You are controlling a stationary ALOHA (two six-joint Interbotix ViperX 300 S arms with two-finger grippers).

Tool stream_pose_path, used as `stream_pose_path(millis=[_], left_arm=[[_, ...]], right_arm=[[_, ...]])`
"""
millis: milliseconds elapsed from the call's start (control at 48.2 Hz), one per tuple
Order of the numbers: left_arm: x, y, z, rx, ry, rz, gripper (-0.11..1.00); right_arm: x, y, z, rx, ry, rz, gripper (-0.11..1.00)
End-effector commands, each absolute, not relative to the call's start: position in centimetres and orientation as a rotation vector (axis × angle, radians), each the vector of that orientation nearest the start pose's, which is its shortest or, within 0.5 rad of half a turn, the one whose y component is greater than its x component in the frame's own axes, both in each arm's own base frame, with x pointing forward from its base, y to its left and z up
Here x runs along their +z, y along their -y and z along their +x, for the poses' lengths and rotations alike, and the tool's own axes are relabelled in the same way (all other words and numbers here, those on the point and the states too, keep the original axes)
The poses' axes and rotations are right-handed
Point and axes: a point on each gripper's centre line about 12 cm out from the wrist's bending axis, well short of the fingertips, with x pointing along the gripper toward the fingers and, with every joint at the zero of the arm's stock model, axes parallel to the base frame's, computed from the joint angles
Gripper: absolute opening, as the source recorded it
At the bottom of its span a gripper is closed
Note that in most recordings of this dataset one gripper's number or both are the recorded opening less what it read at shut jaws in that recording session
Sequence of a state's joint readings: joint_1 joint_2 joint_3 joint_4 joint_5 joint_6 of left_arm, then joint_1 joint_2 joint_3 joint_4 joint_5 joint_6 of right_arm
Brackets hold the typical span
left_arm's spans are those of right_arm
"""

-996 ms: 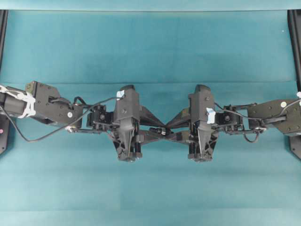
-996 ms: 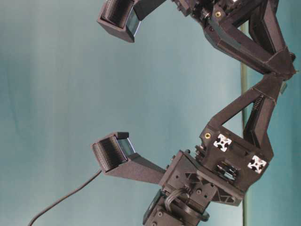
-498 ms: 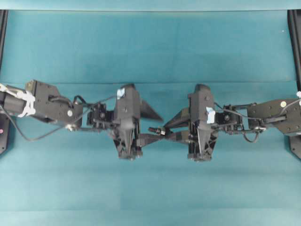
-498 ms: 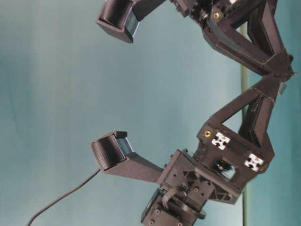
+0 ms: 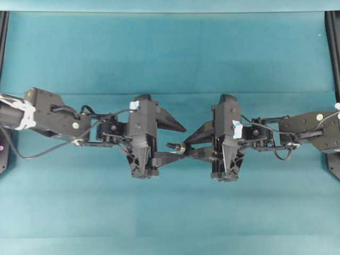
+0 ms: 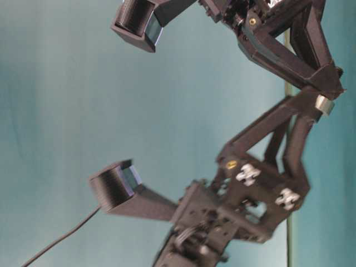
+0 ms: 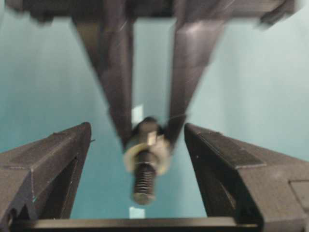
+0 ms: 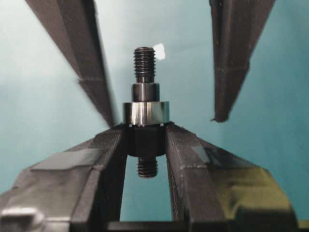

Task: Insert the washer onto the shaft with both hands.
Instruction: 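Open the left gripper to release the washer, then withdraw the left gripper away from the shaft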

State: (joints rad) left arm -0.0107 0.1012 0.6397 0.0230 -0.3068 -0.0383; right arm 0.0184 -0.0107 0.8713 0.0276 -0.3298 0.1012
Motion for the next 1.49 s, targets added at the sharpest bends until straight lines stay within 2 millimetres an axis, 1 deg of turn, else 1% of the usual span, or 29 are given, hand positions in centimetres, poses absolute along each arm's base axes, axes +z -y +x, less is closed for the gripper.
stream_pose_path(millis=[0,145,457,644,810,1183,1474], left_arm=[[18.1,0.7,41.6,-0.018,-0.401,-0.014,0.85],[18.2,0.7,41.0,-0.018,-0.402,-0.017,0.85],[18.4,0.7,40.7,-0.018,-0.401,-0.014,0.85],[18.2,0.6,40.3,-0.019,-0.44,-0.004,0.84],[18.4,0.7,39.4,-0.022,-0.471,-0.001,0.85],[19.4,0.7,36.8,-0.021,-0.456,-0.001,0.85],[19.4,0.7,35.5,-0.021,-0.459,-0.001,0.85]], right_arm=[[15.0,-0.6,35.8,-0.02,-0.502,0.114,0.0],[14.9,-0.6,35.8,-0.02,-0.506,0.113,0.0],[14.9,-0.6,35.8,-0.02,-0.505,0.113,0.0],[14.9,-0.6,35.8,-0.02,-0.506,0.113,0.0],[14.9,-0.6,35.8,-0.02,-0.506,0.113,0.0],[14.9,-0.6,35.8,-0.02,-0.505,0.113,0.0],[14.8,-0.6,35.6,-0.02,-0.515,0.113,0.0]])
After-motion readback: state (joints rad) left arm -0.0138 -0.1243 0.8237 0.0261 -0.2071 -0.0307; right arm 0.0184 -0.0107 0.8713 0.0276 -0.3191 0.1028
